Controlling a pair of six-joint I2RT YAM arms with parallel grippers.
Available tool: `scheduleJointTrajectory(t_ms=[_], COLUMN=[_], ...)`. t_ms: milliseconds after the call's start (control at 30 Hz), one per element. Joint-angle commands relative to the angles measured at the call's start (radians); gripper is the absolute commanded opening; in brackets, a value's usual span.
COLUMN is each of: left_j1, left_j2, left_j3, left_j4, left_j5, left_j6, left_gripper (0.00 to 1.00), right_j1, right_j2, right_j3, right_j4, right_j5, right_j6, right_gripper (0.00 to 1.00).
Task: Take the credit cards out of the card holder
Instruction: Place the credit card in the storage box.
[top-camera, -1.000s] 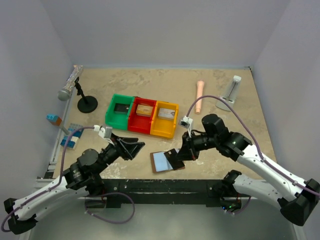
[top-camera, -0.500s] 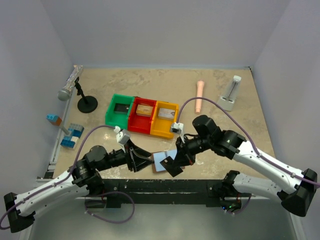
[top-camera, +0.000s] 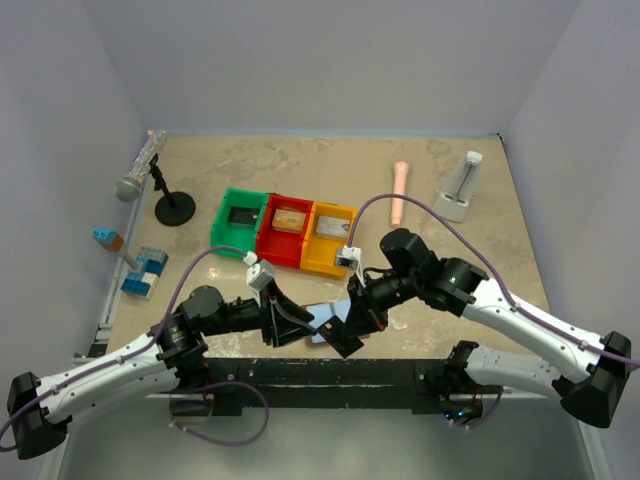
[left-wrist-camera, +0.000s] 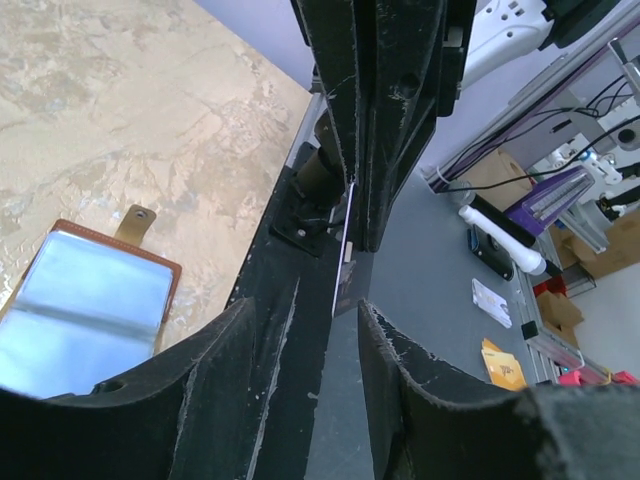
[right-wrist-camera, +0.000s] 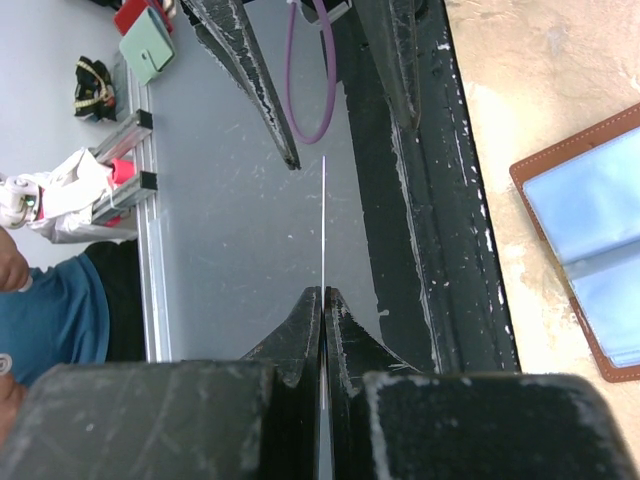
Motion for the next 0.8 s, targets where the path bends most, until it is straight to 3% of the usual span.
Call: scheduleJointTrajectory(t_ms=[0, 367, 767], left_j1=[0.003, 0.003, 0.003], left_j2=[0.009, 0.069, 0.088], left_j3=[0.005, -0.017, -0.023], left_j4=[0.089, 0.174, 0.201], left_j5=[0.035, 0.094, 0.110], left_j6=[-0.014, -0.040, -0.044], left_gripper=[0.49, 0.39, 0.11], right_j1=[0.008, 0.010, 0.010], right_j2=[0.002, 0.015, 0.019], right_j3=[0.043, 0.046, 0.043], right_j4=[0.011, 0.017, 0.016], right_j5=[-0.025, -0.026, -0.029], right_j6=[-0.016, -0.019, -0.022], right_gripper=[0.00, 0.00, 0.00])
